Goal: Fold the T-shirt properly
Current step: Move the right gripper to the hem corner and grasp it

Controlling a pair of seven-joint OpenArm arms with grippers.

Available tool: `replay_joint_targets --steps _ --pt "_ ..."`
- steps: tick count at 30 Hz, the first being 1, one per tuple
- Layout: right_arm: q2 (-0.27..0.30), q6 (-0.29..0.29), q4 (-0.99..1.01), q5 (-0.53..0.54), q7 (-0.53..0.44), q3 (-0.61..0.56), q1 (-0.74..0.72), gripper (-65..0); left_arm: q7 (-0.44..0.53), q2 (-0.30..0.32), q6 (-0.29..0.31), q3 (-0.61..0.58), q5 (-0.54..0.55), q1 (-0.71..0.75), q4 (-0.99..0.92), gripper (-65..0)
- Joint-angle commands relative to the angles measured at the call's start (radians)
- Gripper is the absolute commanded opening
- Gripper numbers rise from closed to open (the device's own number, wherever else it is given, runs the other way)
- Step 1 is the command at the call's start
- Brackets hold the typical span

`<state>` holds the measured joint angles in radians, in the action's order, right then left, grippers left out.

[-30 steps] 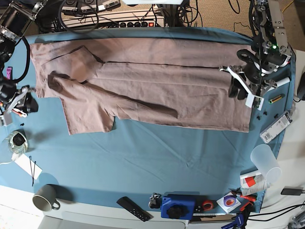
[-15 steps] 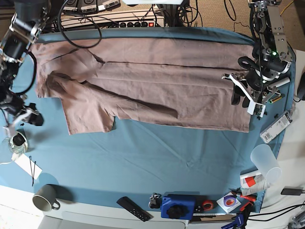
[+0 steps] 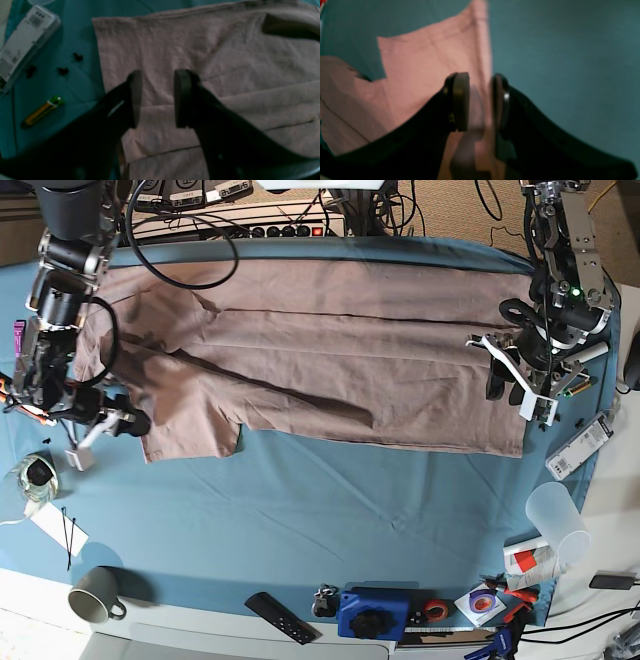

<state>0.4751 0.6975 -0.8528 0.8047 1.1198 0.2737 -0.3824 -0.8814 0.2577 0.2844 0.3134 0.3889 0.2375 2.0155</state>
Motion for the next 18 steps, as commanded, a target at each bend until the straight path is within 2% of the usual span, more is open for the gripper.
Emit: replay_joint_targets --steps 1,6,11,15,18 --pt "0.009 0.001 -0.014 -0.023 -0.025 0.003 -0.024 -47.7 0.023 0.008 0.0 0.003 0.008 -0.007 0.016 -42.8" --pt "-0.03 0.001 -0.014 -0.137 -0.111 0.003 -0.025 -47.7 0.029 0.008 0.0 0.003 0.007 -0.008 0.015 -42.8" --pt "-0.034 0.001 -0.014 -0.14 -0.104 0.003 -0.025 -47.7 0.1 0.008 0.001 0.003 0.002 -0.015 -0.001 -42.8" --pt "-0.034 0.001 -0.014 -0.14 -0.099 0.003 -0.024 -47.7 0.095 0.01 0.003 0.003 -0.023 -0.089 -0.092 -42.6" --pt "-0.035 0.001 -0.014 -0.14 -0.098 0.003 -0.024 -47.7 0.077 0.019 0.05 0.003 0.002 -0.175 -0.207 -40.4"
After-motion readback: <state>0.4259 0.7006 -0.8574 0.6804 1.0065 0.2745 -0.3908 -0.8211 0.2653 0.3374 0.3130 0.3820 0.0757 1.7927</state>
